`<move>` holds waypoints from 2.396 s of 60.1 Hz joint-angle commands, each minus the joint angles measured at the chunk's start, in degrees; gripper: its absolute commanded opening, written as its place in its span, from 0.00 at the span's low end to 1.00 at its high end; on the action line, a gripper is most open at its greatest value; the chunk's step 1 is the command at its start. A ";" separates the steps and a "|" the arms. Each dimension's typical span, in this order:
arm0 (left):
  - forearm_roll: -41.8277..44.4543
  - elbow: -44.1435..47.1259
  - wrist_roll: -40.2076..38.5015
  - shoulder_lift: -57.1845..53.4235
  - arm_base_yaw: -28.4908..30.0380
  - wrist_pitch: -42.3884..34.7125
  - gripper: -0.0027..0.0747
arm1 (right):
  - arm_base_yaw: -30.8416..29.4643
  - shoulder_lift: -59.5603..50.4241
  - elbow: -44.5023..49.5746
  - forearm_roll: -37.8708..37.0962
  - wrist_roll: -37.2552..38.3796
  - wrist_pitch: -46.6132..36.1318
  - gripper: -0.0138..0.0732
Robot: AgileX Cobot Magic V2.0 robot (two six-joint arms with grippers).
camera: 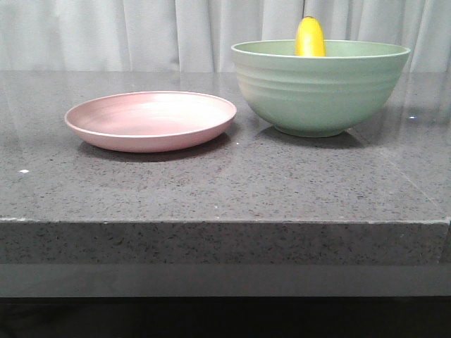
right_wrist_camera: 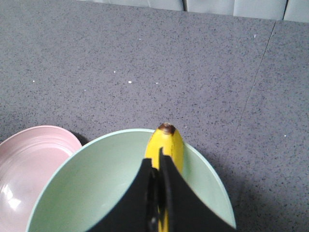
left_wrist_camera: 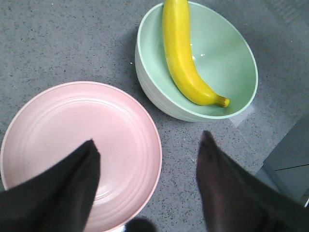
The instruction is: Transfer banana from pink plate to green bowl
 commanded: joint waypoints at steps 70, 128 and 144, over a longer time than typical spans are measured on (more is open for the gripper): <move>28.92 49.30 -12.16 -43.63 0.12 -56.75 0.01 | 2.87 -40.04 37.86 -8.35 0.26 -24.81 0.09; 26.46 80.61 -12.16 -82.80 0.12 -59.69 0.01 | 4.08 -76.29 70.19 -8.08 0.26 -33.77 0.09; 26.46 80.61 -12.16 -82.80 0.12 -59.69 0.01 | 4.08 -76.29 70.19 -8.08 0.26 -33.77 0.09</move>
